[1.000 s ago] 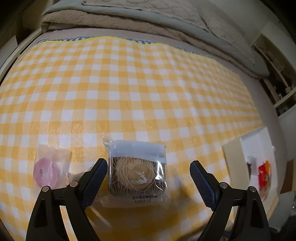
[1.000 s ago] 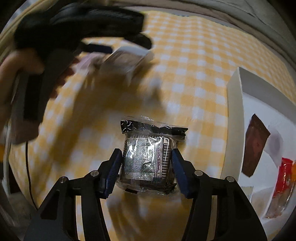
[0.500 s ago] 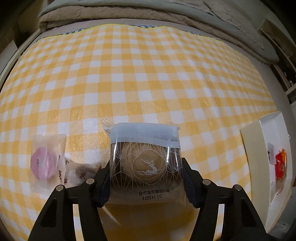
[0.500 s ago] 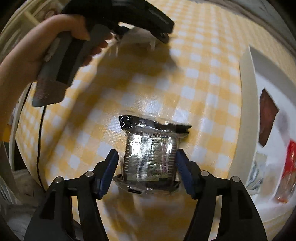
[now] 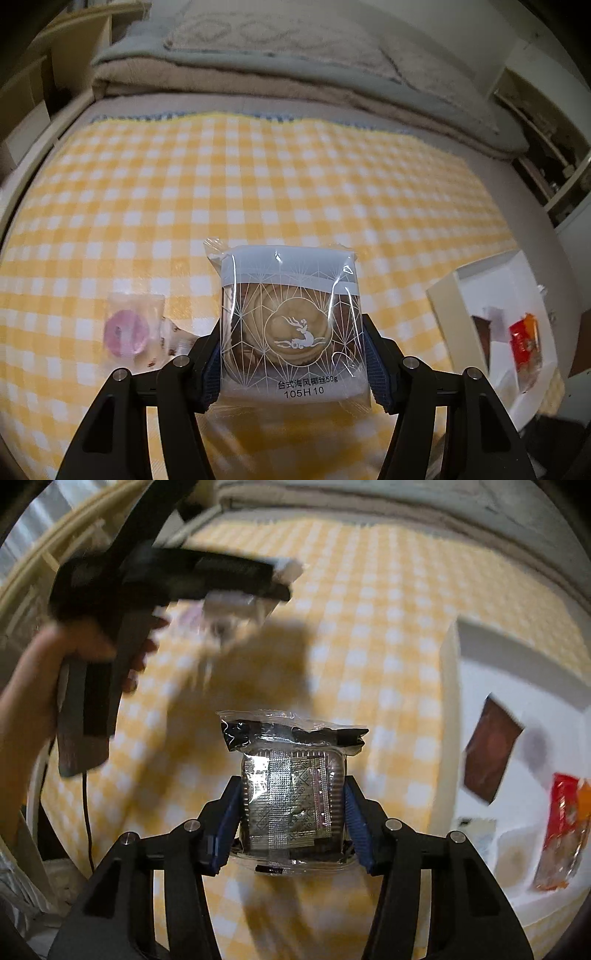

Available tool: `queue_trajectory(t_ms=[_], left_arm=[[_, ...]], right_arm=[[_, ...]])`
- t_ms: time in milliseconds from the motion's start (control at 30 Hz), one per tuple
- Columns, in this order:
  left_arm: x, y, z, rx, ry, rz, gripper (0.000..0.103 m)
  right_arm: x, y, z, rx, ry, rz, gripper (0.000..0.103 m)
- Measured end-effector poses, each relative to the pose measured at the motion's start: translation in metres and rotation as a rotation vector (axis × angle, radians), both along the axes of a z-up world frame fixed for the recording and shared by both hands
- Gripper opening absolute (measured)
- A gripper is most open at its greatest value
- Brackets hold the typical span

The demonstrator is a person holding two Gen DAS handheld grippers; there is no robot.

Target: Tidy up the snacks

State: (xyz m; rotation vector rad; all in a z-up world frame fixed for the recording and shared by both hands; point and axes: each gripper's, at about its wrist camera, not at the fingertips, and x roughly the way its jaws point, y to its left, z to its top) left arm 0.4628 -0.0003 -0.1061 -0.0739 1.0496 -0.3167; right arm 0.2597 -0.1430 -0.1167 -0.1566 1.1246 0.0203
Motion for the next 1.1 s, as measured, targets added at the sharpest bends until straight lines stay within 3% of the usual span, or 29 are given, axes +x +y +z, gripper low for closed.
queue_trajectory(t_ms=[367, 733, 1100], left_arm=[[-0.056, 0.007, 0.056, -0.015, -0.104, 0.012, 0.062], [-0.113, -0.019, 0.124, 0.013, -0.212, 0.021, 0.062], [-0.148, -0.072, 0.143, 0.041, -0.22, 0.025, 0.062]], right_arm=[[0.019, -0.008, 0.058, -0.063, -0.226, 0.01, 0.054], [0.004, -0.032, 0.104, -0.08, -0.355, -0.016, 0.054], [-0.013, -0.069, 0.152, -0.073, -0.43, -0.033, 0.054]])
